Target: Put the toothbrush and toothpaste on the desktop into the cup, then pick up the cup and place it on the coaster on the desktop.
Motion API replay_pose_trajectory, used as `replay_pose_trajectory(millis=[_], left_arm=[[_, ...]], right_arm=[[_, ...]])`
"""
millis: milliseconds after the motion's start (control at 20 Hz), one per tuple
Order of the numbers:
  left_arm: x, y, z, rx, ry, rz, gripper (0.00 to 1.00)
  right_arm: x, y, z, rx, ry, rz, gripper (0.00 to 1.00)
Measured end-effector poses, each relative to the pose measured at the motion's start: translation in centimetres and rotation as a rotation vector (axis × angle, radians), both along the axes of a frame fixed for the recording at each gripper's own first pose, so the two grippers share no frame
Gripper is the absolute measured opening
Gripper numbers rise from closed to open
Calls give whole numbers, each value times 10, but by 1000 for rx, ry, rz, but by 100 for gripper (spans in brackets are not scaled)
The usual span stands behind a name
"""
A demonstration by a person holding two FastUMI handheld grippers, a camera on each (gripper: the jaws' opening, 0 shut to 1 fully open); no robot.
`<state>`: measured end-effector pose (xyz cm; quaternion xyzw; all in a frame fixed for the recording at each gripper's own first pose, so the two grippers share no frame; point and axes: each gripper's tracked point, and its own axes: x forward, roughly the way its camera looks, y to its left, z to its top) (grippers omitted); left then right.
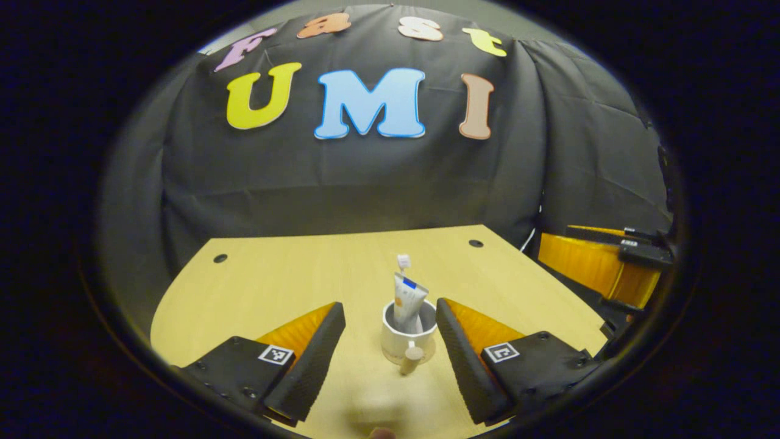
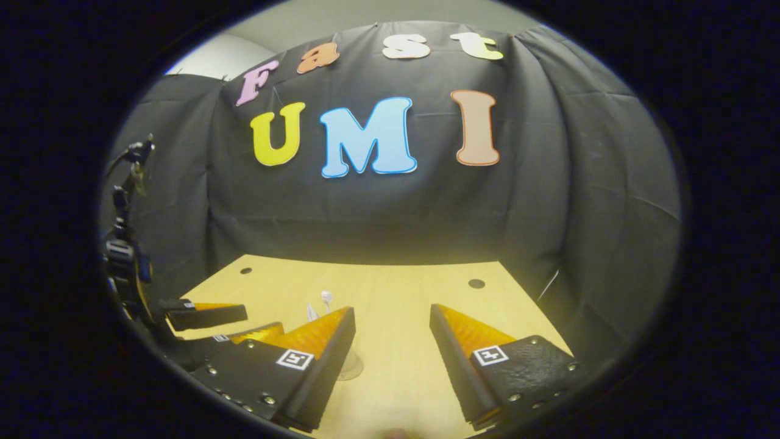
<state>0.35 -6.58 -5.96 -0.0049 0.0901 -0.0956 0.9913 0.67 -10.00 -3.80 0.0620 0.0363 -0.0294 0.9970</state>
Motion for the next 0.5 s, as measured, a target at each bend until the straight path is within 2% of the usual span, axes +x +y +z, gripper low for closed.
replay_pose_trajectory(millis=[100,150,300,500], left_arm=[[-3,15,25,1,-77,20,98],[-6,21,36,6,-109,32,96],[-18,36,56,9,-197,58,96],[-13,48,75,-24,-248,65,96]], right_arm=[[-4,3,9,-15,-30,-24,77],[-5,4,13,-23,-45,-34,80],[-10,8,24,-48,-87,-68,80],[-17,4,35,-95,-122,-128,80]])
